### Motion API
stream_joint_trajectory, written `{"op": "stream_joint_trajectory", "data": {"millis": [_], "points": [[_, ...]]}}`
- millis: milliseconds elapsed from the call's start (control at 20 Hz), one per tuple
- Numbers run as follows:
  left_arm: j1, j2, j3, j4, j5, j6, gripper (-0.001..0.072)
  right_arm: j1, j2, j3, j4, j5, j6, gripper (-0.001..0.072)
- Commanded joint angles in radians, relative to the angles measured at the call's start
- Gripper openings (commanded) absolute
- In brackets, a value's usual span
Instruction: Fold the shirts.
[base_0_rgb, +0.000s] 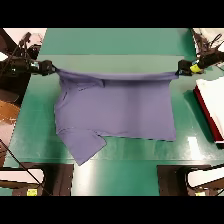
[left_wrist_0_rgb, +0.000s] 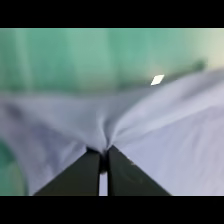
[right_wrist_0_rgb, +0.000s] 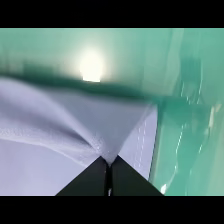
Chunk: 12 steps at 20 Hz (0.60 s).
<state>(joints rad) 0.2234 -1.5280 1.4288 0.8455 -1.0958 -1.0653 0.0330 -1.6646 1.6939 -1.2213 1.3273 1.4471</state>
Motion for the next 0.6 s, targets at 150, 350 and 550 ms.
{"op": "stream_joint_trajectory", "data": {"millis": [150,350,550], "points": [[0.001,-0.002,-0.119,0.187,-0.089,-0.035,0.0031,0.035,0.068,-0.279,-0.009,-0.124,-0.005,0.001],[0.001,-0.002,-0.149,0.195,-0.106,-0.044,0.0033,0.058,0.068,-0.335,-0.002,-0.157,-0.005,0.0013],[0.01,0.006,-0.145,0.233,-0.193,-0.149,0.0554,0.028,0.069,-0.283,-0.001,-0.002,-0.004,0.0508]]}}
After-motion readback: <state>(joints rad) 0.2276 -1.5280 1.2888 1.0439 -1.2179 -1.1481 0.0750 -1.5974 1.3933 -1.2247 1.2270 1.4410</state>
